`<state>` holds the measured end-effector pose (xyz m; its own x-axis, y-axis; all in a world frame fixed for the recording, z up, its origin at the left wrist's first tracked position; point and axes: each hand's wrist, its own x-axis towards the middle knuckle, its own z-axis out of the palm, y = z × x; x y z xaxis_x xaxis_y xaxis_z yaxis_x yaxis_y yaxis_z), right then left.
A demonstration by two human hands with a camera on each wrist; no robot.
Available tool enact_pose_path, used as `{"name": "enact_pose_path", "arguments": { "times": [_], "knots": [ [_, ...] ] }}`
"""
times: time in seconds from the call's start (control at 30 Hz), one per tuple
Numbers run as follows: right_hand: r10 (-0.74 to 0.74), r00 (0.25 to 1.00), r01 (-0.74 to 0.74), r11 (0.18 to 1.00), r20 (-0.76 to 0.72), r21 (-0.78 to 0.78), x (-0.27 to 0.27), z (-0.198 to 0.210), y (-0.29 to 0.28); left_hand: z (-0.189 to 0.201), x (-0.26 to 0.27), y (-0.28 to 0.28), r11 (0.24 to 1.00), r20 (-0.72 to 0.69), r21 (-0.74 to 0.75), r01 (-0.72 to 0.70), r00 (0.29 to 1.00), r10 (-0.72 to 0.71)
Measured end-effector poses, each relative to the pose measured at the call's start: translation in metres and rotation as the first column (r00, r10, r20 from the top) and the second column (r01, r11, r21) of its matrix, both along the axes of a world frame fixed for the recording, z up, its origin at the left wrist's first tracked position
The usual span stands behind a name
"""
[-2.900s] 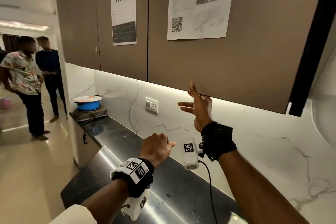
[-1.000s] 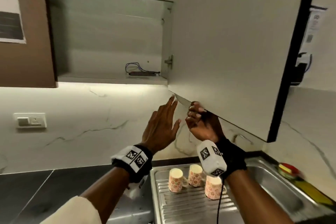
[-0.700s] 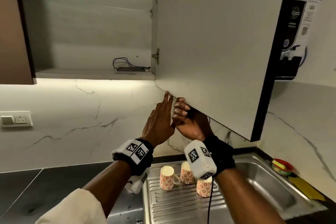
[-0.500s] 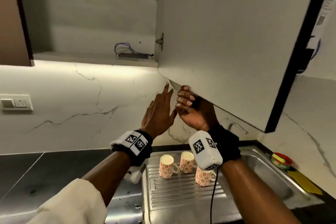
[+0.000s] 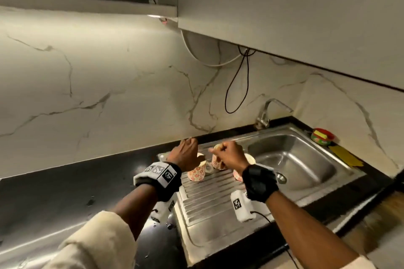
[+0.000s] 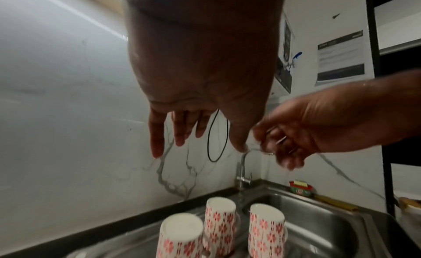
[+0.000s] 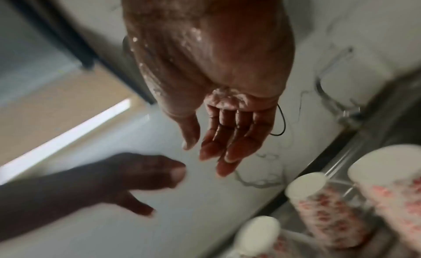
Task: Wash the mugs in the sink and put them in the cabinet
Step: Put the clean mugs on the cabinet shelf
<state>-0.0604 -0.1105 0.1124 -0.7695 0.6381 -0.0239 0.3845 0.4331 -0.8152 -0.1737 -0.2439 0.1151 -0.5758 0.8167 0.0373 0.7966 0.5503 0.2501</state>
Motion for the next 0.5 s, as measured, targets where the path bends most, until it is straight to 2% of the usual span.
{"name": "enact_pose_path", "arguments": {
  "times": [0.07, 0.2, 0.4, 0.5],
  "knots": [
    [-0.010, 0.978, -0.020, 0.990, 0.210, 0.140, -0.025, -0.039, 0.004, -0.028, -0.015, 0.000, 0.998, 0.020, -0.055, 0.010, 1.000, -0.009],
    [-0.021, 0.917, -0.059, 0.981, 0.399, 0.186, -0.075, -0.086, 0.013, -0.077, -0.042, 0.003, 0.997, 0.080, -0.077, 0.023, 0.997, -0.016],
    [-0.028, 0.892, 0.016, 0.999, 0.451, 0.030, -0.118, -0.145, 0.035, -0.117, -0.051, 0.008, 0.994, 0.193, -0.089, 0.060, 0.980, -0.042],
    [-0.057, 0.902, 0.035, 0.998, 0.427, 0.060, -0.120, -0.161, 0.034, -0.131, -0.058, 0.010, 0.995, 0.235, -0.083, 0.059, 0.971, -0.038]
  ]
}}
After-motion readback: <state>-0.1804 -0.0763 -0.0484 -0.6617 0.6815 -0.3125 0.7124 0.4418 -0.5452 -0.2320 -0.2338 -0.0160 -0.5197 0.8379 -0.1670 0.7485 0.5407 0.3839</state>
